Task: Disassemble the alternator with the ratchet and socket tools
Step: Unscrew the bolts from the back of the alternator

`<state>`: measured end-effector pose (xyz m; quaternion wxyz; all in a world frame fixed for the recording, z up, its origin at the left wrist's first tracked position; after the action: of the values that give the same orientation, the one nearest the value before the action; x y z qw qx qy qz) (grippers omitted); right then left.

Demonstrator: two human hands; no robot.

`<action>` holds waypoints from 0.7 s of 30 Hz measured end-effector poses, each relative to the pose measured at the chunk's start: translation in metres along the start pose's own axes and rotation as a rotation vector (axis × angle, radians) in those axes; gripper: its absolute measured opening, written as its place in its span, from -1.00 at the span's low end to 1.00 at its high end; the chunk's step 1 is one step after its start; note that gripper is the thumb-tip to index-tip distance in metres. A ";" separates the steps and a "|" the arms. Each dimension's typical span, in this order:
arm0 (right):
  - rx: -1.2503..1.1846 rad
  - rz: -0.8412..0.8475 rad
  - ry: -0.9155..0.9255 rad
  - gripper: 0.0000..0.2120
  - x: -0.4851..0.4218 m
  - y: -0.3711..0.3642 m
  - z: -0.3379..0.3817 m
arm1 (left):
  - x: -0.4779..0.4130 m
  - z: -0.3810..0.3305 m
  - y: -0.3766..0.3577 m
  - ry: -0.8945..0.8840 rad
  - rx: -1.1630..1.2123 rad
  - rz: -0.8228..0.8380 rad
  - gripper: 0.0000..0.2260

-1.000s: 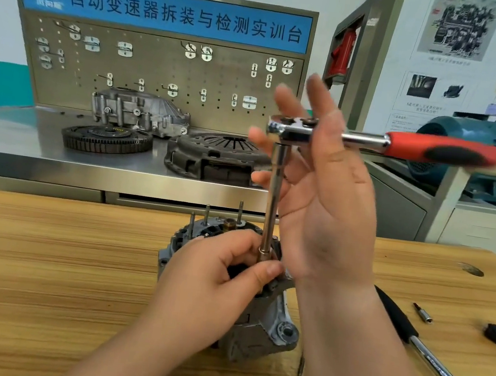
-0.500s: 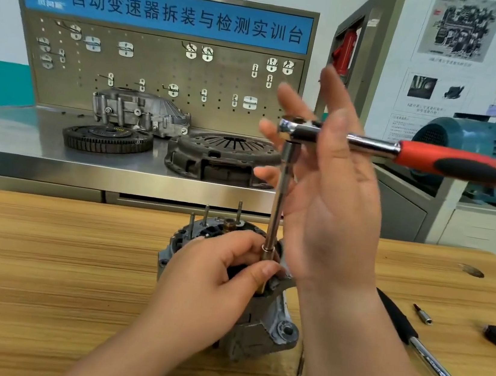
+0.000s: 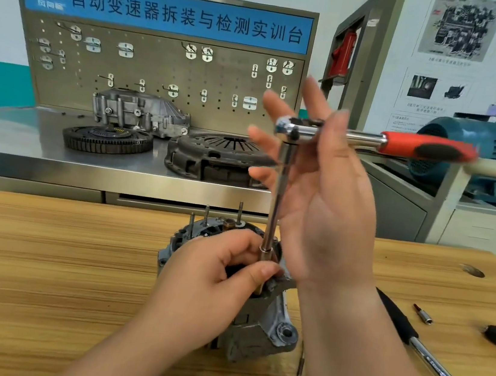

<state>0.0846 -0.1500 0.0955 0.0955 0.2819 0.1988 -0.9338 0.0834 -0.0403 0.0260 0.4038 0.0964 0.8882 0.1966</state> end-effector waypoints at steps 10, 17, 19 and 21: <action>-0.099 0.033 -0.104 -0.55 -0.001 0.001 -0.002 | 0.001 0.000 0.000 -0.051 -0.062 0.038 -0.84; 0.045 0.027 0.038 -0.71 0.001 -0.004 0.004 | -0.001 -0.002 -0.001 0.015 0.004 -0.018 -0.83; 0.086 0.039 0.020 -0.64 0.000 -0.006 0.005 | 0.000 -0.001 0.000 0.019 -0.011 -0.009 -0.86; -0.004 0.060 0.018 -0.70 0.000 -0.004 0.002 | 0.000 0.000 0.000 -0.008 -0.017 -0.001 -0.89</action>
<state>0.0820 -0.1472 0.0985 0.1223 0.2961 0.1929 -0.9274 0.0831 -0.0405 0.0256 0.4082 0.0933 0.8851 0.2034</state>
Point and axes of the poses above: each hand's wrist, its own x-axis away from the middle knuckle, its own y-axis out of the back of the hand, z = x × y, the point moved 1 cm from there along -x, towards the middle knuckle, and after that the axes turned 13 degrees about -y, right-handed, at the moved point
